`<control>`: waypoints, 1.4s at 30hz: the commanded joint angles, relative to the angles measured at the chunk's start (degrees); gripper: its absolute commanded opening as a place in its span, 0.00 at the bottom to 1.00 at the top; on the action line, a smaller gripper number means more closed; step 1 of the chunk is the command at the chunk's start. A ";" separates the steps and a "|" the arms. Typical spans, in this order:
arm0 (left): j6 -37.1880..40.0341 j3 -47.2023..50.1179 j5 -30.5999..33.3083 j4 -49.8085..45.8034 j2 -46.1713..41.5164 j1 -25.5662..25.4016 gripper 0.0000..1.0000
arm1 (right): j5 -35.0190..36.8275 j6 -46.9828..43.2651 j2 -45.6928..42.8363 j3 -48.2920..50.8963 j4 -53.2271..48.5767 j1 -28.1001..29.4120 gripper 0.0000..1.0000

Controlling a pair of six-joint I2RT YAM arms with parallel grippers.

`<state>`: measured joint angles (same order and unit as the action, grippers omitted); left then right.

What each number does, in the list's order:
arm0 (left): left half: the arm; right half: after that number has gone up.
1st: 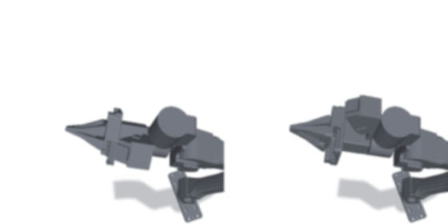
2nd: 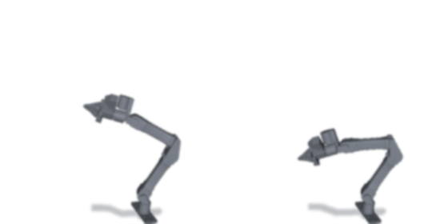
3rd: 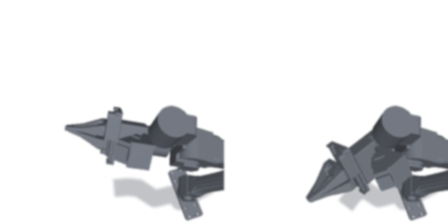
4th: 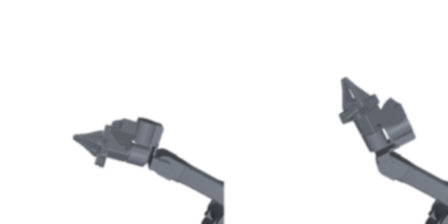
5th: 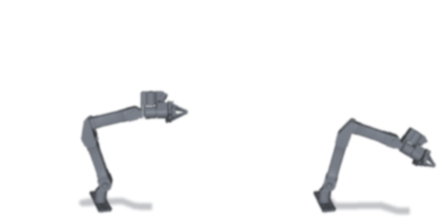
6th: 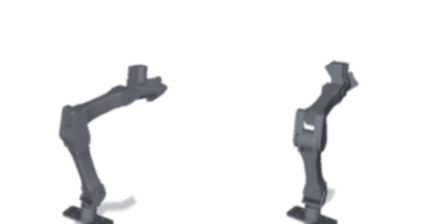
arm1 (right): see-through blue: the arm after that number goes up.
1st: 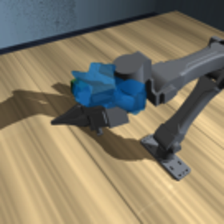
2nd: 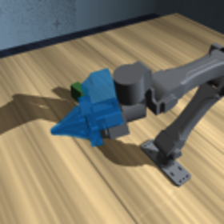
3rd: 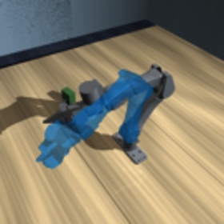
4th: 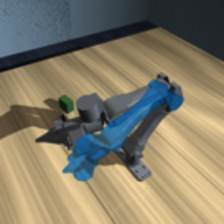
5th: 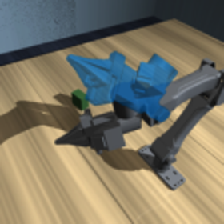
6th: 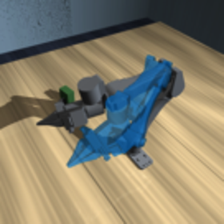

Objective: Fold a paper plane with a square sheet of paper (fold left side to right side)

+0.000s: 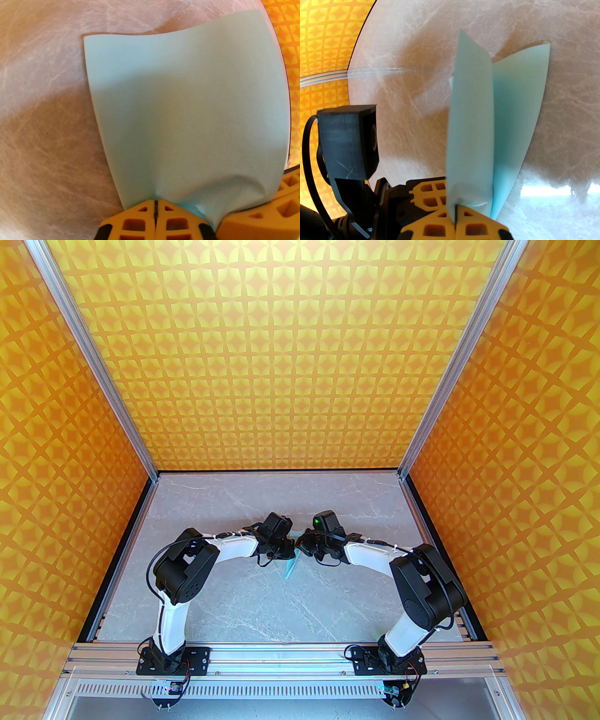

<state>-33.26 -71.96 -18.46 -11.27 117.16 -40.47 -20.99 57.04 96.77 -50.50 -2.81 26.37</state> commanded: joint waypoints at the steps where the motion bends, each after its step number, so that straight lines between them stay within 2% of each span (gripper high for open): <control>1: 1.59 2.16 2.46 -6.60 2.49 -1.01 0.00 | 2.13 0.73 2.03 -1.65 0.63 -0.18 0.00; 8: 1.40 2.24 2.46 -6.03 0.54 -0.93 0.01 | 4.74 -1.04 1.53 -3.36 -6.25 -0.18 0.00; 14: 0.84 3.02 2.51 -5.52 -1.57 -0.62 0.05 | 4.87 -1.42 2.06 -3.42 -6.33 -0.18 0.00; 23: 0.03 5.02 3.09 -3.82 -11.01 0.39 0.09 | 4.04 -1.84 2.65 -3.47 -6.00 -0.09 0.00; 28: -0.09 5.84 2.24 -3.41 -12.36 0.13 0.09 | 3.77 -1.88 2.95 -3.79 -6.02 0.17 0.00; 33: -1.47 7.40 -0.58 -0.62 -11.20 -0.82 0.05 | 3.94 -1.81 3.08 -4.04 -6.11 0.43 0.00; 34: -1.81 7.72 -0.76 -0.13 -11.09 -0.99 0.06 | 3.94 -1.84 3.31 -4.22 -6.22 0.48 0.00; 36: -1.71 8.27 -0.98 0.45 -11.38 -1.56 0.17 | 4.03 -1.92 3.48 -4.53 -6.42 0.62 0.00; 37: -1.65 8.41 -0.95 0.57 -11.64 -1.93 0.19 | 3.94 -1.94 3.52 -4.61 -6.42 0.61 0.00; 42: -1.42 8.26 -1.09 0.51 -10.90 -2.51 0.21 | 4.12 -2.00 3.51 -4.96 -6.59 0.96 0.00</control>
<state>-34.52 -64.07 -18.31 -12.01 105.27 -42.57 -17.93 56.12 99.50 -54.06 -8.36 26.87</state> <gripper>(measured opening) 0.211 0.039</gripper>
